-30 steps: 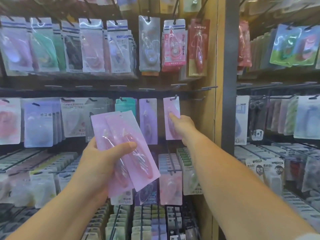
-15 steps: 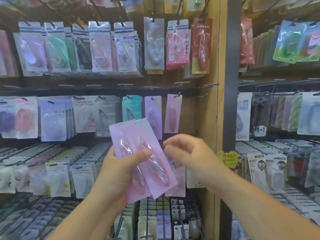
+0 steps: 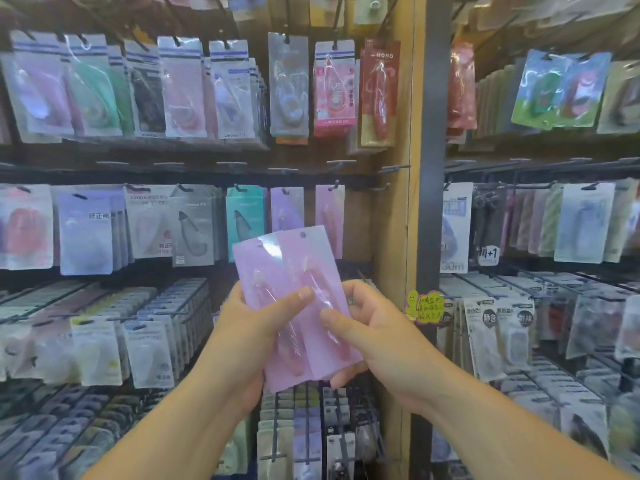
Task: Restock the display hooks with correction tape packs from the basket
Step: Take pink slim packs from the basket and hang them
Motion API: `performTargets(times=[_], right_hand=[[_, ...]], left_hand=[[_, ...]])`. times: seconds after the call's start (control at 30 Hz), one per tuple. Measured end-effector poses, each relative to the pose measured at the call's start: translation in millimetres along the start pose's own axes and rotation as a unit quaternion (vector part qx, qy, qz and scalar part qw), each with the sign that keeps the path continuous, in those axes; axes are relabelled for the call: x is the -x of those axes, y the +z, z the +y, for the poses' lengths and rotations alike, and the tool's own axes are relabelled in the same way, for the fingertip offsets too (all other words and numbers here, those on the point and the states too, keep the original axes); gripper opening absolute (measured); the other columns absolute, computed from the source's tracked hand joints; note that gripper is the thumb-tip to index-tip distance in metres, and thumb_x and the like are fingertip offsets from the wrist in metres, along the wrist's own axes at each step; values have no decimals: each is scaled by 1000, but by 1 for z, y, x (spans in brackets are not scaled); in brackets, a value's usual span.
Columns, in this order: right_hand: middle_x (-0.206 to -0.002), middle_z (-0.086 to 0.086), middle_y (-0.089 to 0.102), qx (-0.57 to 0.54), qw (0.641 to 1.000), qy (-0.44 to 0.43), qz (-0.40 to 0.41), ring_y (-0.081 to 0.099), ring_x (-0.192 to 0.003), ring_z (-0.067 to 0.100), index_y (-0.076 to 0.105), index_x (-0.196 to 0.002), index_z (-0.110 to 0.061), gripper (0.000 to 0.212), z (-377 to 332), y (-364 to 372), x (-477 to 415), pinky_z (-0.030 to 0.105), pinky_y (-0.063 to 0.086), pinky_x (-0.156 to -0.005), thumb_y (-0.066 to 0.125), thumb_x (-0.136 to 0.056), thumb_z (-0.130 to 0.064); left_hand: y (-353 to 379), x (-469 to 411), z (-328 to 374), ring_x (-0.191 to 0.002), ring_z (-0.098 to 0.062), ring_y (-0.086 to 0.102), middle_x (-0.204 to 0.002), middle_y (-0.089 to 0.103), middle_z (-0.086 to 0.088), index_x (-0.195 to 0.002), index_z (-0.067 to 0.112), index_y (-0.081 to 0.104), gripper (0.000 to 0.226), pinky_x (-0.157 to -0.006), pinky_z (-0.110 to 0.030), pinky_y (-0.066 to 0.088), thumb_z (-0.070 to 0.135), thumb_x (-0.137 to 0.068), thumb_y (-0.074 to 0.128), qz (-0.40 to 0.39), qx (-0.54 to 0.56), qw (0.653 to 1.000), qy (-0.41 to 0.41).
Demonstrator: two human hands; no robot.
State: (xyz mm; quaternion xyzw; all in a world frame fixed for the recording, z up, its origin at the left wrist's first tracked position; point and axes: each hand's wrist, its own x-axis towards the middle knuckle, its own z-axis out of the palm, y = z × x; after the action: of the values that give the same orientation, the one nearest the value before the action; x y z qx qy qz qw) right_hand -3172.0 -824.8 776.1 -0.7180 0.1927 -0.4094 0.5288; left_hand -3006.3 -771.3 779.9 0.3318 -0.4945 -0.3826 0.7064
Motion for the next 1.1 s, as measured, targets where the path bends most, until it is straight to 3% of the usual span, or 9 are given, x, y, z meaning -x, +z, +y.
performTargets(times=[0.17, 0.27, 0.37, 0.57, 0.67, 0.83, 0.93, 1.0, 1.1], right_hand=[[-95, 4, 75, -7, 989, -59, 139, 70, -79, 25, 56, -117, -14, 18, -4, -7, -20, 32, 56, -48, 59, -103, -24], [-106, 0, 73, 42, 985, -55, 160, 74, -85, 21, 54, -118, -22, 15, -12, -19, -42, 33, 60, -53, 58, -104, -26], [-114, -2, 68, 80, 979, -47, 183, 73, -93, 17, 52, -119, -28, 16, -17, -26, -64, 28, 59, -56, 57, -104, -32], [-115, -5, 63, 113, 967, -49, 222, 69, -96, 16, 50, -122, -30, 22, -17, -27, -97, 26, 61, -62, 56, -104, -39], [-115, -5, 64, 124, 964, -60, 229, 68, -96, 16, 50, -124, -28, 23, -11, -25, -105, 22, 56, -59, 56, -104, -37], [-101, -5, 63, 95, 948, -102, 284, 64, -81, 13, 54, -116, -22, 16, 2, -19, -111, 22, 52, -52, 57, -104, -32], [-97, -5, 59, 93, 949, -93, 287, 60, -78, 10, 54, -114, -20, 16, 8, -23, -116, 21, 51, -50, 56, -104, -32], [-104, -6, 61, 95, 959, -54, 261, 63, -86, 11, 52, -118, -23, 17, 9, -27, -122, 22, 54, -55, 54, -105, -34], [-116, -5, 63, 102, 965, -6, 241, 65, -101, 18, 50, -123, -27, 22, 12, -34, -138, 27, 58, -63, 53, -105, -39]], left_hand=[[-16, -5, -2, -48, -17, 65, -89, 74, -13, -108, 15, 69, 26, -45, -31, 52, 10, -85, 80, 74, -2, 997, -20], [-28, -8, -1, -49, -16, 65, -86, 73, -10, -105, 20, 70, 38, -48, -34, 53, 22, -71, 87, 95, -27, 995, -33], [-31, -7, 2, -49, -17, 64, -83, 73, -9, -104, 19, 69, 42, -49, -35, 53, 16, -68, 91, 94, -26, 995, -34], [-31, -13, 3, -60, -19, 70, -88, 76, -7, -109, 19, 70, 37, -55, -37, 57, 13, -78, 88, 97, -31, 994, -36], [-33, -16, 5, -56, -20, 69, -85, 75, -8, -108, 20, 71, 44, -52, -36, 57, 19, -66, 87, 93, -35, 995, -27], [-39, -19, 2, -55, -21, 70, -68, 73, -3, -113, 18, 69, 52, -81, -56, 63, 24, -63, 85, 94, -48, 994, -11], [-40, -21, -1, -46, -17, 66, -61, 69, -2, -113, 17, 69, 53, -83, -58, 61, 23, -63, 84, 96, -48, 994, -16], [-42, -23, -3, -50, -19, 68, -68, 72, -5, -112, 18, 70, 51, -80, -55, 62, 23, -63, 84, 88, -48, 995, -15], [-44, -26, -6, -77, -25, 76, -94, 79, -8, -111, 21, 72, 49, -77, -51, 63, 23, -64, 84, 83, -46, 995, -13]])
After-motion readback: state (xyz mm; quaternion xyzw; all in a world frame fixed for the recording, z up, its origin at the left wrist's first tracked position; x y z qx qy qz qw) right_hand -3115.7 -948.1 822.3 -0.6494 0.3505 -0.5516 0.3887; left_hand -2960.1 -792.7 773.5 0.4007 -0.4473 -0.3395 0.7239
